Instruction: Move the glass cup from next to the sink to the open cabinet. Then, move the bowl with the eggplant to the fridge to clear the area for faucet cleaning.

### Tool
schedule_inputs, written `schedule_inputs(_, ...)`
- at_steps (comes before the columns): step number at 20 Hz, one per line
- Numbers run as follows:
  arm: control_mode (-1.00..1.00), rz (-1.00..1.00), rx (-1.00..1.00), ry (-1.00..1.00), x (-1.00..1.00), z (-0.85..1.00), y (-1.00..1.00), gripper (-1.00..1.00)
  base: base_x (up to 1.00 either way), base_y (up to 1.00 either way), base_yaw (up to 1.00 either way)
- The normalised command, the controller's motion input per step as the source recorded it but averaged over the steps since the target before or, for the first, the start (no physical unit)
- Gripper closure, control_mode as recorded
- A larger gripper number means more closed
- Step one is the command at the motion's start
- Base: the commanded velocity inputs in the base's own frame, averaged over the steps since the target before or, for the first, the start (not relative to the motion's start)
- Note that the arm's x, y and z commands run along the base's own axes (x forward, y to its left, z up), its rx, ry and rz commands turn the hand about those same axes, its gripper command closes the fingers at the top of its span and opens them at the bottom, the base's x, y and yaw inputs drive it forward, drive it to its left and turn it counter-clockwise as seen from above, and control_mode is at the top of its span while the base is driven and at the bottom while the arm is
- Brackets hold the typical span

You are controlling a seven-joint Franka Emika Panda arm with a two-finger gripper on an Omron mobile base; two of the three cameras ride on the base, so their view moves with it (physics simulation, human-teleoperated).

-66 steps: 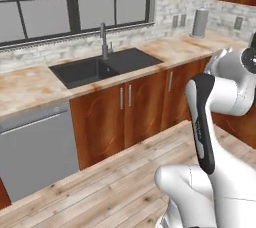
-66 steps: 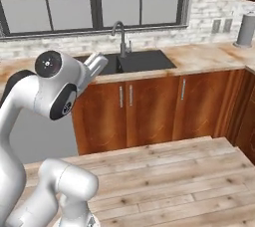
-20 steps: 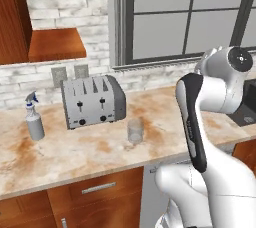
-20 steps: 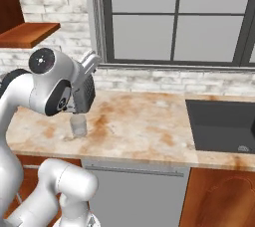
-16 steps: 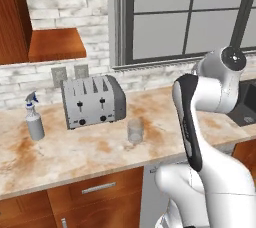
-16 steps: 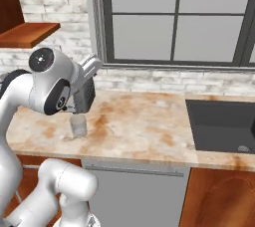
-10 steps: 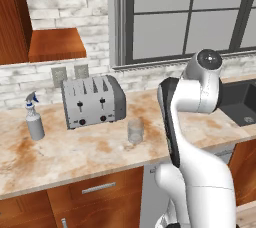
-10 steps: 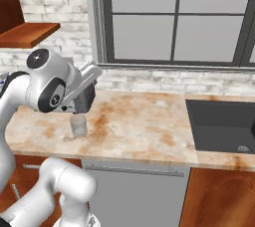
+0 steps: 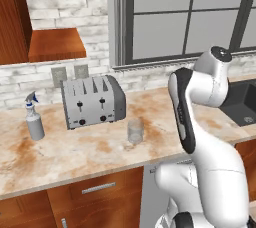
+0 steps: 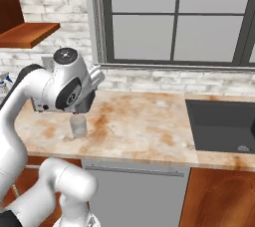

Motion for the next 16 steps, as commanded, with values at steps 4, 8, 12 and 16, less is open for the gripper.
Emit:
schedule_inputs(4, -1.00, 0.89, 0.00, 0.21, -0.01, -0.11, 0.00, -1.00, 0.00, 0.00, 0.00)
schedule_inputs(8, -1.00, 0.98, -0.03, 0.04, -0.06, -0.61, 0.00, -1.00, 0.00, 0.00, 0.00)
schedule_inputs(12, -1.00, 0.85, -0.13, -0.03, 0.00, -0.54, 0.01, -1.00, 0.00, 0.00, 0.00)
schedule_inputs(16, -1.00, 0.88, -0.30, -0.23, 0.00, -0.54, 0.00, -1.00, 0.00, 0.00, 0.00)
